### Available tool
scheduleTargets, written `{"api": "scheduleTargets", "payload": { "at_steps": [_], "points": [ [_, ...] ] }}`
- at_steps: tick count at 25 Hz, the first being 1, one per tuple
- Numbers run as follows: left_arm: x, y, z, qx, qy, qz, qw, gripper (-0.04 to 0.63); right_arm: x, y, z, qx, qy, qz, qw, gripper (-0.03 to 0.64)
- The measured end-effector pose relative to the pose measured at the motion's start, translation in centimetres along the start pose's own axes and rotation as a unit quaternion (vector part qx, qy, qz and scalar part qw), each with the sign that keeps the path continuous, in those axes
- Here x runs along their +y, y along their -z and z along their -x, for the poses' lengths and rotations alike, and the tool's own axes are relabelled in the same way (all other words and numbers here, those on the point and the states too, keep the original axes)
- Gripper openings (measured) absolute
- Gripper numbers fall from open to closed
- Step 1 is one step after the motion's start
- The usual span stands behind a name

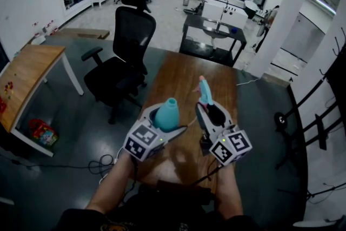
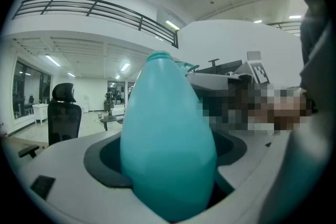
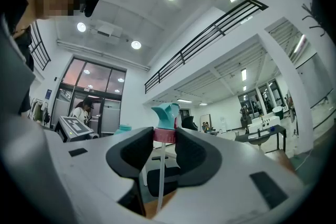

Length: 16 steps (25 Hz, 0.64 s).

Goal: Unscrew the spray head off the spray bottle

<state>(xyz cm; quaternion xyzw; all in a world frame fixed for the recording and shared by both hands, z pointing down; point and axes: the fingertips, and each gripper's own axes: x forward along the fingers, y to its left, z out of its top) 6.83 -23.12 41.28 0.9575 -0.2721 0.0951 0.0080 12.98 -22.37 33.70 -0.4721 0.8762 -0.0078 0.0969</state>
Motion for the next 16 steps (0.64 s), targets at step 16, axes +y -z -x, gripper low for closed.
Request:
{"api": "scheduleTargets", "payload": {
  "at_steps": [16],
  "points": [
    [-0.69, -0.15, 0.01, 0.000, 0.003, -0.001, 1.0000, 0.437, -0.08, 0.00, 0.80, -0.003, 0.004, -0.007, 1.000, 0.138]
  ]
}}
